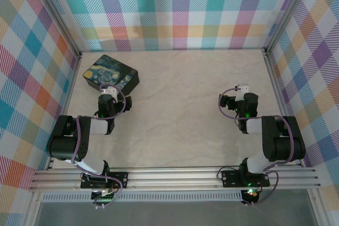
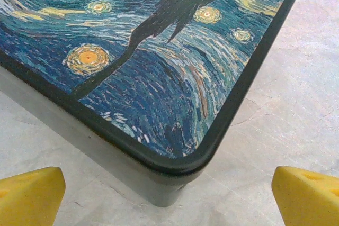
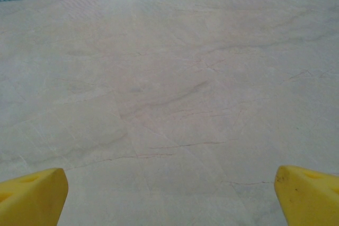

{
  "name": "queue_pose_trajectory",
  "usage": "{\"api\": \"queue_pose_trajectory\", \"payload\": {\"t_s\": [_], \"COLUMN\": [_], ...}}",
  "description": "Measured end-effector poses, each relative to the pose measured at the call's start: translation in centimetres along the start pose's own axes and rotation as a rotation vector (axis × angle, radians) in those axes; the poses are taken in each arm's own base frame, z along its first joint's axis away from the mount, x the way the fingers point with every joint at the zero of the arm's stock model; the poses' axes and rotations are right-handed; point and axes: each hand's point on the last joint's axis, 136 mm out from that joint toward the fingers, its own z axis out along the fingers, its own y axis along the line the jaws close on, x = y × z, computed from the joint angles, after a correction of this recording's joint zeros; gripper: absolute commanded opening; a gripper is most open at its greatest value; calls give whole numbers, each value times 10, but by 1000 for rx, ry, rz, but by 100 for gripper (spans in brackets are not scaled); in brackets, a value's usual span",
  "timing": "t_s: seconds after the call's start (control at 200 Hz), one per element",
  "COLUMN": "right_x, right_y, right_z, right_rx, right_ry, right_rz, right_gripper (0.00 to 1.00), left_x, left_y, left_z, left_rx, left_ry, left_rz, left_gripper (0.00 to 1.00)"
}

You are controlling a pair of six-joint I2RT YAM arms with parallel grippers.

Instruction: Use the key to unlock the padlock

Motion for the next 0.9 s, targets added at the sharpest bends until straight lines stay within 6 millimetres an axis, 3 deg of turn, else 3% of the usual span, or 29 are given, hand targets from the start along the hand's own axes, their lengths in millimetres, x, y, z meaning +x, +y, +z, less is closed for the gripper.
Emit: {"api": "queue_pose_trajectory", "payload": {"t_s": [0.115, 0.285, 0.39, 0.545, 0.69, 0.9], "right_x": [-3, -42, -66, -73, -57, -33], "right_y": [-5, 7, 34, 79, 122, 153], "right_z": [-1, -9, -20, -30, -41, -55], "right_rx": [34, 10, -72, -186, -285, -378], "right_ry": [26, 30, 17, 82, 173, 277], "right_rz": [14, 23, 35, 39, 18, 33], "right_gripper": [96, 93, 90, 86, 84, 82], "left_x": [-14, -86, -123, -155, -139, -67], "left_y": [3, 11, 15, 26, 43, 53], "left_z": [1, -21, -27, -15, 6, 46], "left_rx": [-33, -98, -139, -215, -282, -329], "left_ry": [37, -66, -81, -17, 105, 359], "left_rz": [-2, -99, -183, -306, -405, -461], "left_gripper": [100, 100, 100, 100, 100, 96]}}
